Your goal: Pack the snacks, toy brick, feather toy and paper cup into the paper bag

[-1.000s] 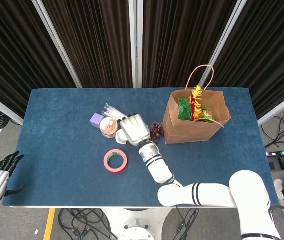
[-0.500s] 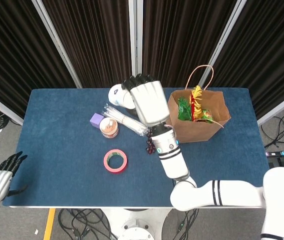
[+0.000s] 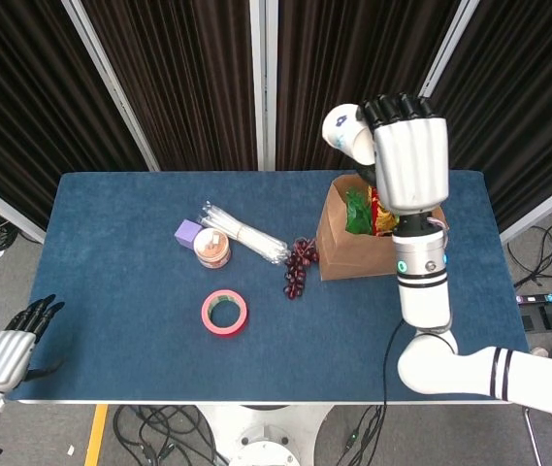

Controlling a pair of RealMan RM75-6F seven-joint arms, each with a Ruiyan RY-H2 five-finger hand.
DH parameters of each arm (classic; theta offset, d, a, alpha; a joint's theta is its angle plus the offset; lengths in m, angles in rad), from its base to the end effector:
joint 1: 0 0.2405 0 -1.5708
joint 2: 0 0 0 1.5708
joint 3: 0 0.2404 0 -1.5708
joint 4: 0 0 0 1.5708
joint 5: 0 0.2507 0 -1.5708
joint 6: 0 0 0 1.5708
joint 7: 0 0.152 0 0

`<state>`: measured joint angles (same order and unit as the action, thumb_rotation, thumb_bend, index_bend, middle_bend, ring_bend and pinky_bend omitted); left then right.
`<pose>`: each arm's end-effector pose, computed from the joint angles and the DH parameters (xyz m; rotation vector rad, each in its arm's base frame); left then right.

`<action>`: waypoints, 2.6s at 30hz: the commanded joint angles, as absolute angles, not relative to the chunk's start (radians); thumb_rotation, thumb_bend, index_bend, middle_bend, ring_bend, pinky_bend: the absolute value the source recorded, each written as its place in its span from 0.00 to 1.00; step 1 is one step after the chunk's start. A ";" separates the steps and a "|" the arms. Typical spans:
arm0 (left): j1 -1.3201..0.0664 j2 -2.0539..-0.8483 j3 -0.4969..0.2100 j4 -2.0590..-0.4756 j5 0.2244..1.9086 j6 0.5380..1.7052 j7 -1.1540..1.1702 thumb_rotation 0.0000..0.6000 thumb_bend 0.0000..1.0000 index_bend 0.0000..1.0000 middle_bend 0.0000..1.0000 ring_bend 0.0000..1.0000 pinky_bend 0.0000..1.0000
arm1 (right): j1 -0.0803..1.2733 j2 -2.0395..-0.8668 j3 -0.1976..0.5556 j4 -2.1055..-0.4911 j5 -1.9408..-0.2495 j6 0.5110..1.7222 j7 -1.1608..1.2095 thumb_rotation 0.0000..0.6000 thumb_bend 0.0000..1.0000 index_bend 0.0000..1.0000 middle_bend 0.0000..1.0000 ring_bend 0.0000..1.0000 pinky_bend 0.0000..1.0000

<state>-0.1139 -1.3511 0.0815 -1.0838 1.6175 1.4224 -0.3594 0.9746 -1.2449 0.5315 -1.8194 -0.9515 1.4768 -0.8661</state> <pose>-0.3918 0.1754 0.0694 -1.5666 -1.0448 -0.8765 0.0343 -0.3900 0.1556 1.2518 -0.2742 1.2108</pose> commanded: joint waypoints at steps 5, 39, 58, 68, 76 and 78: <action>-0.118 -1.351 0.084 -1.099 1.622 1.421 -0.345 1.00 0.27 0.14 0.09 0.02 0.17 | 0.891 -1.151 0.483 -1.911 -0.801 1.434 -0.911 1.00 0.09 0.53 0.51 0.41 0.47; -0.118 -1.352 0.089 -1.108 1.619 1.420 -0.330 1.00 0.26 0.14 0.09 0.02 0.17 | 0.945 -1.107 0.460 -1.965 -0.427 1.367 -0.915 1.00 0.00 0.12 0.16 0.01 0.14; -0.118 -1.356 0.090 -1.108 1.616 1.419 -0.325 1.00 0.26 0.14 0.09 0.02 0.17 | 0.777 -1.115 0.447 -1.871 -1.028 1.160 0.013 1.00 0.00 0.12 0.19 0.03 0.14; -0.118 -1.355 0.088 -1.112 1.615 1.420 -0.322 1.00 0.26 0.14 0.09 0.02 0.17 | 0.725 -0.937 0.333 -1.973 -1.254 1.008 0.010 1.00 0.00 0.13 0.23 0.03 0.14; -0.119 -1.354 0.088 -1.118 1.619 1.425 -0.317 1.00 0.26 0.14 0.09 0.02 0.17 | 0.620 -0.862 0.199 -2.020 -1.488 1.082 -0.115 1.00 0.00 0.19 0.26 0.05 0.14; -0.120 -1.355 0.089 -1.122 1.621 1.427 -0.312 1.00 0.27 0.14 0.09 0.02 0.17 | 0.596 -0.846 0.166 -2.026 -1.524 1.085 -0.116 1.00 0.00 0.19 0.26 0.05 0.14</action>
<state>-0.1195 -1.3544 0.0886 -1.1209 1.6208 1.4260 -0.3134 0.6227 -0.8686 0.1955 -2.0115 -1.4937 1.0742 -0.1020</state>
